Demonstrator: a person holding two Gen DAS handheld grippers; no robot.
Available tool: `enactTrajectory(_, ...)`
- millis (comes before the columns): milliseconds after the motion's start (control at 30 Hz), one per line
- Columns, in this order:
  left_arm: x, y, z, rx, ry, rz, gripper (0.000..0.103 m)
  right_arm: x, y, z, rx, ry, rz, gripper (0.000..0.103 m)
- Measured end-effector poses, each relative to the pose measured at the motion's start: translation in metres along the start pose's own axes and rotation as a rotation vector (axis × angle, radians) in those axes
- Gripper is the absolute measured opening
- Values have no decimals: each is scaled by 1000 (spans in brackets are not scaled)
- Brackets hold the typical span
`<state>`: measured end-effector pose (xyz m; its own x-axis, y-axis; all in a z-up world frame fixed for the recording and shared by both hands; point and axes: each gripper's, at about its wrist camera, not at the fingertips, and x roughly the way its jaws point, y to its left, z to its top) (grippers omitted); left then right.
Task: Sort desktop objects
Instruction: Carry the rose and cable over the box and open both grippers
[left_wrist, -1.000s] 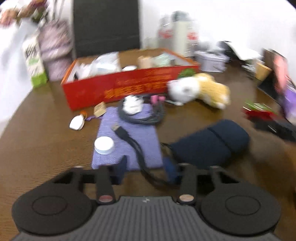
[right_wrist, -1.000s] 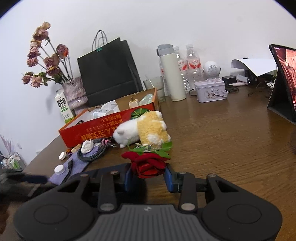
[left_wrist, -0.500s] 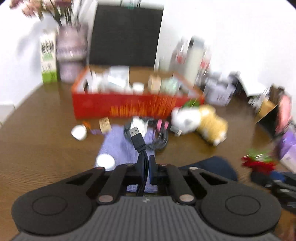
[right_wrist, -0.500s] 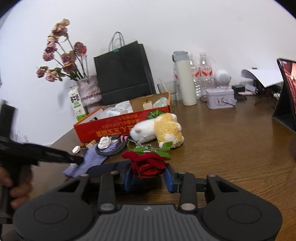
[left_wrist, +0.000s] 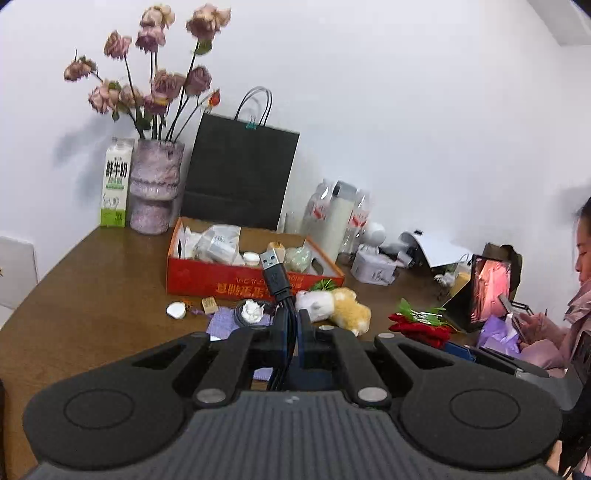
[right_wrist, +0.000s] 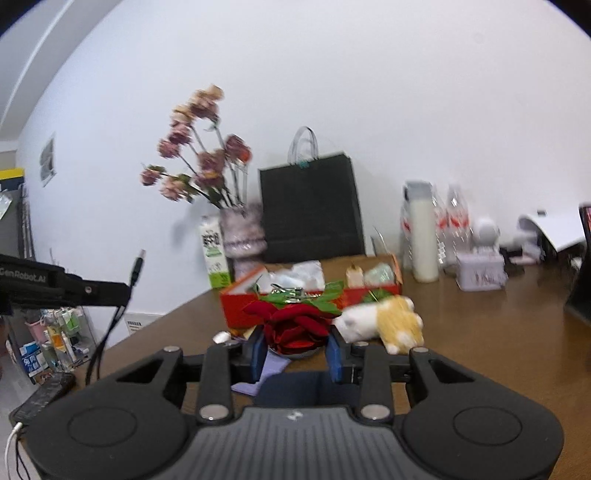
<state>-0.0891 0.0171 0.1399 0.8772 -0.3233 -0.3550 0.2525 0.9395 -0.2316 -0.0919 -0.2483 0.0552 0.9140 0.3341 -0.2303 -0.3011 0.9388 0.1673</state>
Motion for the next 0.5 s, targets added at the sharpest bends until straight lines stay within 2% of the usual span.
enactTrajectory(100,-3,4,11,-4,-31,-16,5,-8,14,10,-34,-20,16,32)
enactTrajectory(233,9,14,49,12,-95,-19,5,-2,20,33,-56,-26,29,32)
enactTrajectory(367,47,32,109,44,-106,-33,5,23,13,76,-75,-59,27,32)
enactTrajectory(500,108,48,173,72,-87,-32,5,81,0,129,-107,-50,23,32)
